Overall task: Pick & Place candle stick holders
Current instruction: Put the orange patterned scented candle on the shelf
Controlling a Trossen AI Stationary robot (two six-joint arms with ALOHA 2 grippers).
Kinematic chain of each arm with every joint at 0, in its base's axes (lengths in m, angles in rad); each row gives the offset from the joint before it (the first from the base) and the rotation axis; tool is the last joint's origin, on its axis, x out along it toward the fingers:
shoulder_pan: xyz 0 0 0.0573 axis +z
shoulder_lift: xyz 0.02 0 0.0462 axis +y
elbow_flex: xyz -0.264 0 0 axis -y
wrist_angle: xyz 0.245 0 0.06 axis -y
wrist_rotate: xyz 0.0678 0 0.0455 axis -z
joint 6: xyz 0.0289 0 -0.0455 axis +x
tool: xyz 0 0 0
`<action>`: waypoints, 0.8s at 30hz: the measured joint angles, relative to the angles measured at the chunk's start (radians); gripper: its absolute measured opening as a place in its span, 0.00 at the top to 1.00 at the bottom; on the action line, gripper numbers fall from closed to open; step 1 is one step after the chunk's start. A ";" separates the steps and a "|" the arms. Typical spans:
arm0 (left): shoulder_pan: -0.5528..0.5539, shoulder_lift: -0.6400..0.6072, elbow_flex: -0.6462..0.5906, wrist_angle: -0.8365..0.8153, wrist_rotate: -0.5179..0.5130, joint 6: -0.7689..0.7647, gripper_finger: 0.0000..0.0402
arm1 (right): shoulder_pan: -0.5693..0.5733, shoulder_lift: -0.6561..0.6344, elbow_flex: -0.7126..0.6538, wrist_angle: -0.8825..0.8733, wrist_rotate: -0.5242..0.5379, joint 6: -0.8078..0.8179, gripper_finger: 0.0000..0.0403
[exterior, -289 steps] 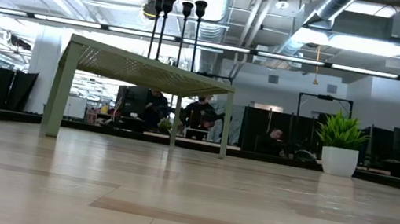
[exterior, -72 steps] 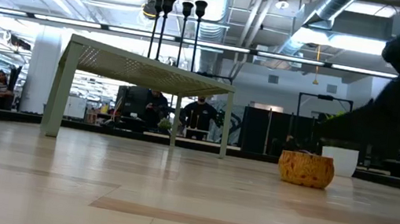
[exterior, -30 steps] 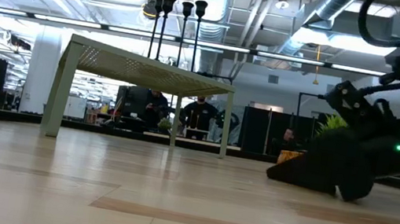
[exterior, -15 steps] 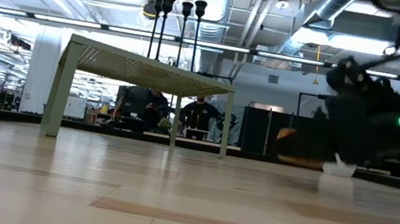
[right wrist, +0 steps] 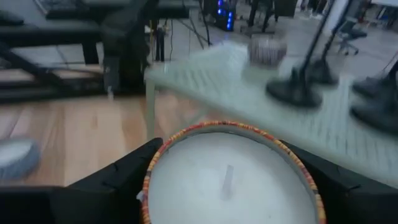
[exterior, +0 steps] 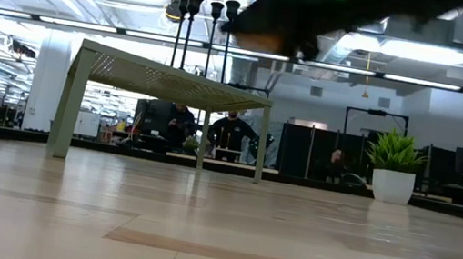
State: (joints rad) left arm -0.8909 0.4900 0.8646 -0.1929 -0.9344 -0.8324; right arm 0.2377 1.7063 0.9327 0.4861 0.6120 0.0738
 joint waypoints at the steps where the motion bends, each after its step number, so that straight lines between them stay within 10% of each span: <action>1: 0.000 -0.001 0.000 0.000 0.012 0.010 0.13 | -0.015 0.014 0.046 -0.015 -0.018 -0.015 0.30; 24: 0.000 -0.131 0.000 0.020 0.105 0.156 0.13 | -0.221 0.508 0.838 -0.303 -0.140 0.052 0.29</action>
State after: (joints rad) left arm -0.8907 0.3591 0.8646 -0.1730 -0.8290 -0.6766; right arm 0.0163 2.2139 1.7706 0.1832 0.4720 0.1257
